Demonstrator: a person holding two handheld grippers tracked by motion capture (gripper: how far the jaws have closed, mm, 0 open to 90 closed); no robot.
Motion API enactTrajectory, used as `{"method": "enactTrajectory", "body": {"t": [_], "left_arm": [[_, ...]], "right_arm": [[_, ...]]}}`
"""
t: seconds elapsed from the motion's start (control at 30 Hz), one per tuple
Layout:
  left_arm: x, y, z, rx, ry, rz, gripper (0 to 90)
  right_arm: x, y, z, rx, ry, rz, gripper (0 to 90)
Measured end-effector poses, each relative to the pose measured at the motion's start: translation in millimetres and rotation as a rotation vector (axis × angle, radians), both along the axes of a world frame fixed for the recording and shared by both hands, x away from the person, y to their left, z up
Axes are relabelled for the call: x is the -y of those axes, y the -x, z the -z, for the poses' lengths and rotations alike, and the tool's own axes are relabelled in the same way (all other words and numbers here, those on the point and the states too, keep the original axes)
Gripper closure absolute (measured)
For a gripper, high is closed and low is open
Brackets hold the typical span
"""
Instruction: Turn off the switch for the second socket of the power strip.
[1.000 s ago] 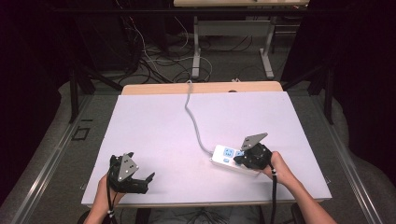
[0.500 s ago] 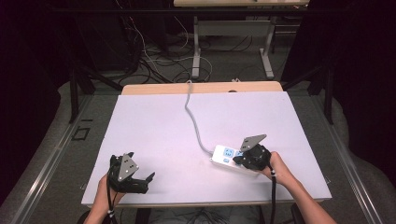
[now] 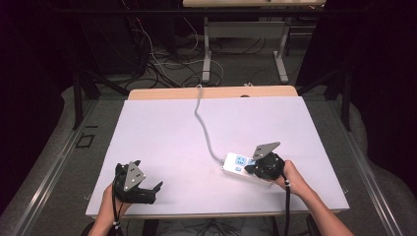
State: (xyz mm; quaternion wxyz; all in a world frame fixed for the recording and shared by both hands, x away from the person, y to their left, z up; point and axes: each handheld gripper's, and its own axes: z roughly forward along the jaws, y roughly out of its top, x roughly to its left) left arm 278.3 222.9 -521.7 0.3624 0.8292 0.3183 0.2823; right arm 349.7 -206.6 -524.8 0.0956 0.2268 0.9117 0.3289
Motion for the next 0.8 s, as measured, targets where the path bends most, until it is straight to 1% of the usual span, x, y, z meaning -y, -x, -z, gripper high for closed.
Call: {"method": "enactTrajectory", "body": {"t": [0.07, 0.1, 0.13, 0.2, 0.3, 0.33, 0.37, 0.4, 0.47, 0.5, 0.53, 0.57, 0.63, 0.67, 0.7, 0.73, 0.77, 0.8], "left_arm": [[-0.5, 0.0, -0.2, 0.002, -0.004, -0.001, 0.0], [-0.7, 0.1, -0.4, 0.003, -0.005, -0.001, 0.0], [-0.8, 0.3, -0.4, 0.003, -0.004, -0.004, 0.0], [-1.0, 0.0, -0.3, 0.002, -0.005, -0.005, 0.0], [-0.9, 0.2, -0.4, 0.003, -0.005, -0.004, 0.0], [-0.9, 0.3, -0.5, 0.003, -0.006, -0.002, 0.0], [-0.8, 0.2, -0.3, 0.002, -0.004, 0.0, 0.0], [-0.7, 0.2, -0.2, 0.002, -0.004, -0.002, 0.0], [-0.3, -0.4, -0.2, -0.001, -0.005, -0.001, 0.0], [-0.2, -0.6, -0.2, 0.004, -0.008, -0.003, 0.0], [0.0, -0.6, 0.0, 0.0, -0.006, -0.001, 0.0], [0.5, -0.7, 0.6, 0.004, -0.001, -0.003, 0.0], [0.4, -0.6, 0.5, 0.004, -0.002, -0.004, 0.0], [0.4, -0.6, 0.5, 0.003, -0.001, -0.003, 0.0], [0.2, -0.5, 0.1, -0.002, -0.002, -0.003, 0.0], [0.1, -0.8, 0.3, 0.007, -0.006, -0.004, 0.0], [0.4, -0.6, 0.5, 0.002, -0.001, -0.004, 0.0], [0.0, -0.8, -0.2, 0.006, -0.011, -0.002, 0.0]], "right_arm": [[1.6, 0.2, 1.0, 0.0, -0.015, -0.003, 90.0], [2.6, 0.5, 1.8, -0.001, -0.025, 0.006, 90.0], [3.0, 0.1, 2.8, 0.007, -0.036, 0.007, 90.0], [3.0, 0.1, 1.8, 0.008, -0.027, 0.008, 90.0], [3.1, -0.2, 2.1, 0.01, -0.033, 0.007, 90.0], [3.6, 0.6, 1.4, -0.01, -0.03, 0.014, 90.0], [4.9, 0.2, 0.9, -0.004, -0.029, 0.007, 90.0], [5.9, 0.3, 0.7, 0.007, -0.029, 0.014, 90.0], [9.0, 0.7, 0.3, -0.001, -0.031, 0.018, 90.0], [10.2, 1.1, 1.0, 0.011, -0.033, 0.021, 90.0], [11.8, 1.1, 0.8, 0.01, -0.031, 0.011, 90.0], [11.9, 2.2, 1.1, 0.01, -0.035, 0.029, 90.0], [12.2, 2.4, 1.4, 0.018, -0.034, 0.024, 90.0], [12.0, 2.7, 1.2, 0.017, -0.031, 0.022, 90.0], [11.7, 2.3, 1.2, 0.027, -0.025, 0.017, 90.0], [11.8, 3.0, 1.1, 0.027, -0.024, 0.013, 90.0], [11.5, 3.3, 1.2, 0.029, -0.023, 0.014, 90.0], [10.1, 4.7, 0.9, 0.047, -0.007, 0.015, 90.0]]}}
